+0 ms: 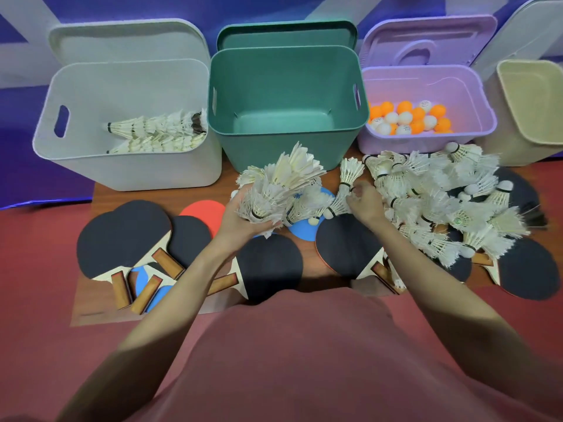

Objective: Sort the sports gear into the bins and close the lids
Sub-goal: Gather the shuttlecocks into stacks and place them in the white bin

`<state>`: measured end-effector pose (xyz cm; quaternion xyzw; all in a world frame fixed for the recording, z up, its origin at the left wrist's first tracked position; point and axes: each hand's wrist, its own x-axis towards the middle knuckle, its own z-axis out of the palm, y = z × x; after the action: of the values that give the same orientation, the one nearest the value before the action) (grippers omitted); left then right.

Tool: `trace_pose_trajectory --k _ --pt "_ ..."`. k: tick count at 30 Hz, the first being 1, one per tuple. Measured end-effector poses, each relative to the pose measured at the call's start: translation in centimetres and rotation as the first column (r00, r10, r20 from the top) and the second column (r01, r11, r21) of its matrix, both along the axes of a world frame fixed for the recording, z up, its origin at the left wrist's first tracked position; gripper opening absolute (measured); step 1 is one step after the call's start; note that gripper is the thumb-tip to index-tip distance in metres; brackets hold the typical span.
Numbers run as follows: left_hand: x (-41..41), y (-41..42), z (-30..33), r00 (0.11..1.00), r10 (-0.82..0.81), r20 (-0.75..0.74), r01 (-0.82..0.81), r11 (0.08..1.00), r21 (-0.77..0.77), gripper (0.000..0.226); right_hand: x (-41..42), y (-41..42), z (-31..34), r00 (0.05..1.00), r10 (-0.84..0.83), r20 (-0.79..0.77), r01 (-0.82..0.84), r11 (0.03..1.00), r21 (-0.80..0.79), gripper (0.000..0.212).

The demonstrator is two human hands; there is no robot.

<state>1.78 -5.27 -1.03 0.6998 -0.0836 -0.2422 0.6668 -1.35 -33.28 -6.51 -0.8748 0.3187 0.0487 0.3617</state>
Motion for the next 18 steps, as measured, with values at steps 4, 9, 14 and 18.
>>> trace_pose_trajectory --k 4,9,14,18 --pt "0.6 0.6 -0.5 1.000 -0.005 -0.002 0.005 0.999 0.049 0.078 -0.3 0.4 -0.4 0.998 0.049 -0.039 -0.050 0.999 -0.007 0.040" --pt "1.1 1.3 -0.6 1.000 -0.026 0.003 0.026 0.997 0.070 0.081 -0.4 0.2 1.7 0.993 0.096 -0.071 -0.098 0.995 -0.019 0.036" --pt "1.3 1.7 -0.5 0.999 -0.041 0.018 0.040 0.998 0.058 0.072 -0.2 0.8 7.2 0.974 0.007 0.226 -0.004 1.000 -0.011 0.029" --pt "1.4 2.0 -0.3 0.999 -0.040 0.032 0.038 0.998 0.057 0.066 0.7 2.2 11.7 0.801 -0.121 0.586 0.029 0.986 0.163 0.024"
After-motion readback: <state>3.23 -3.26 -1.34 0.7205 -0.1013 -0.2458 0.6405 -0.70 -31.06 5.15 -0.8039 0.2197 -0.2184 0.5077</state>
